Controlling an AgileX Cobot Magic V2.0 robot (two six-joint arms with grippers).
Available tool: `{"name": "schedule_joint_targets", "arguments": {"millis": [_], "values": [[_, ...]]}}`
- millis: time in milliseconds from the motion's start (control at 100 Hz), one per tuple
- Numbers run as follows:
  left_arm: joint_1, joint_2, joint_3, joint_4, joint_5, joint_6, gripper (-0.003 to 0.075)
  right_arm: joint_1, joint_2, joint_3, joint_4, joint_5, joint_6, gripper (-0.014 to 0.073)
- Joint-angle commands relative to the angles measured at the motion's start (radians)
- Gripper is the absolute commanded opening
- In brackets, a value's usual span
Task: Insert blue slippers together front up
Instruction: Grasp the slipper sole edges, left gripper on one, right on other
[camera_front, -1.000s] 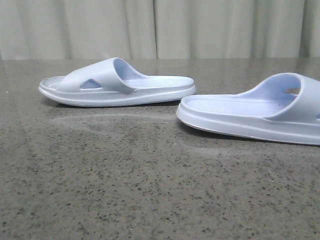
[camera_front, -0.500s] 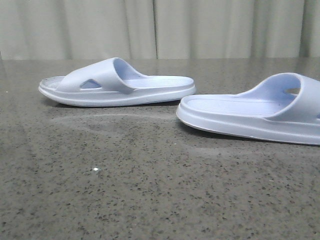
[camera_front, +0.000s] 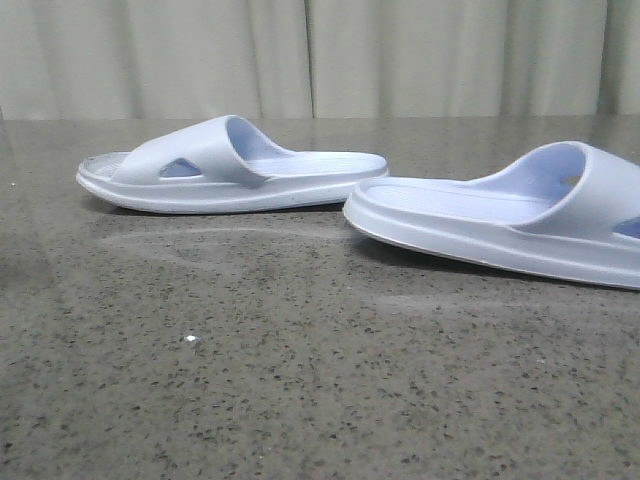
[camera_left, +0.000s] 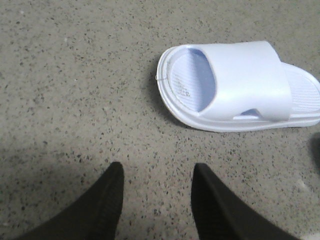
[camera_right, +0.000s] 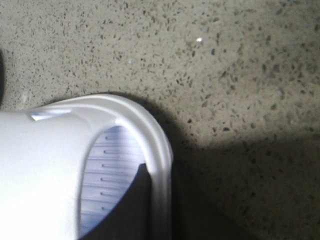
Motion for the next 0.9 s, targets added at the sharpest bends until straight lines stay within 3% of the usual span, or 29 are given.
{"name": "schedule_joint_targets", "arguments": {"millis": [0,190,520,890], "values": [[0.002,0.046,-0.078,-0.065,0.01,0.031,0.0281,-0.006,-0.008,-0.021,0.018,-0.001,-0.015,-0.0104],[0.002,0.222,-0.187,-0.197,0.088,0.132,0.0281,-0.006,-0.008,-0.021,0.025,-0.007,-0.016,-0.0104],[0.002,0.486,-0.356,-0.276,0.252,0.181,0.0281,-0.006,-0.008,-0.021,0.025,-0.013,-0.024,-0.0104],[-0.046,0.58,-0.394,-0.287,0.251,0.2,0.0281,-0.006,-0.008,-0.021,0.025,-0.016,-0.024,-0.0104]]}}
